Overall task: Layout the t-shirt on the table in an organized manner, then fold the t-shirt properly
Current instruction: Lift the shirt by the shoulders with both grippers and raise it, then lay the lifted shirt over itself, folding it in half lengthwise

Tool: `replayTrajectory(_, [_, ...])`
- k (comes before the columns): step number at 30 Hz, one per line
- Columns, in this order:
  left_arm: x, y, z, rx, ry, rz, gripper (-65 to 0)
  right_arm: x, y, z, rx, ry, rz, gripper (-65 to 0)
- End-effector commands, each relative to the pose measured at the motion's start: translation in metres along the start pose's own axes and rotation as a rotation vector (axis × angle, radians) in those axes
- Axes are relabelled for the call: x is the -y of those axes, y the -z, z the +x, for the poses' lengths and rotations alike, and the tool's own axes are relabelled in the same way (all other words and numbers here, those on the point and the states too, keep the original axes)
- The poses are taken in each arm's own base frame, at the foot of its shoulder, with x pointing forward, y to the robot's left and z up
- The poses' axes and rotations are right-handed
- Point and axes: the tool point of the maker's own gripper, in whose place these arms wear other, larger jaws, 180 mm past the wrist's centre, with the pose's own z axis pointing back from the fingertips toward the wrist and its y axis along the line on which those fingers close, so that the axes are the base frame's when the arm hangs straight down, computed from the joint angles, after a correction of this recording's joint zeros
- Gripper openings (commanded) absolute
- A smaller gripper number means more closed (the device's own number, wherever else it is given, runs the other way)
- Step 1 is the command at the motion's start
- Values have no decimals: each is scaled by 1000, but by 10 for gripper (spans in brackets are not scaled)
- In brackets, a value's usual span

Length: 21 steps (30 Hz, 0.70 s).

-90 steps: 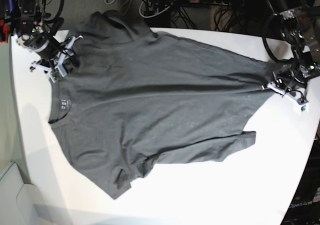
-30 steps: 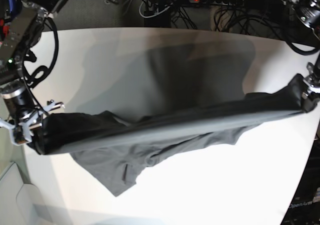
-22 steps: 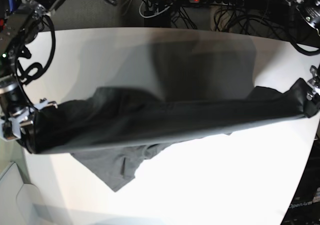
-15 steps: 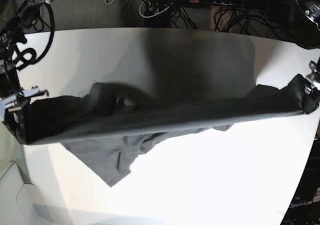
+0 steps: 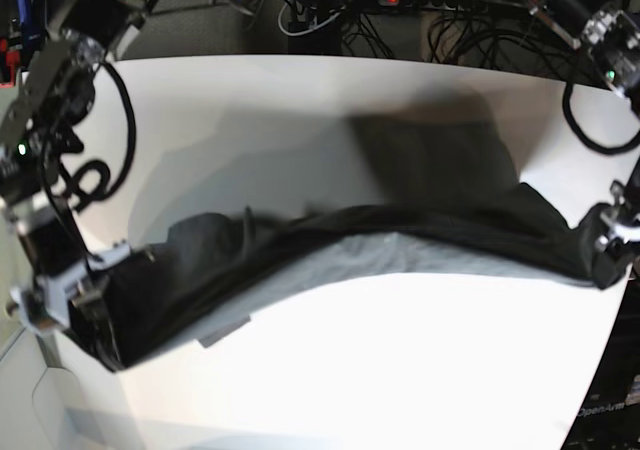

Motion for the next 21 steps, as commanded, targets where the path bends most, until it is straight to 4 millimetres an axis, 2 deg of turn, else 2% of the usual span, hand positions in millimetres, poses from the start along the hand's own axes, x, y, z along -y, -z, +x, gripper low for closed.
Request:
replayTrajectory(1, [12, 4, 19, 55, 37, -30, -646, 4, 7, 22, 74, -8, -1, -650])
replayTrajectory(5, [22, 34, 33, 105, 135, 15, -646, 23, 35, 24, 43, -20, -30, -650])
replayTrajectory(8, [21, 63, 36, 101, 153, 36, -646, 39, 62, 9, -14, 2, -45, -650])
replayTrajectory(10, [23, 72, 42, 103, 145, 33, -646, 47, 70, 7, -24, 10, -53, -650])
replayTrajectory(14, [33, 69, 52, 142, 154, 21, -646, 70, 55, 17, -6, -20, -116, -650])
replayTrajectory(16, [39, 64, 58, 160, 169, 9, -646, 73, 50, 27, 16, -44, -130, -650])
replayTrajectory(18, [55, 52, 69, 212, 206, -12, -646, 70, 41, 32, 25, -76, -133, -650])
replayTrajectory(21, [64, 37, 68, 234, 250, -17, -646, 68, 23, 44, 55, -114, -161, -650])
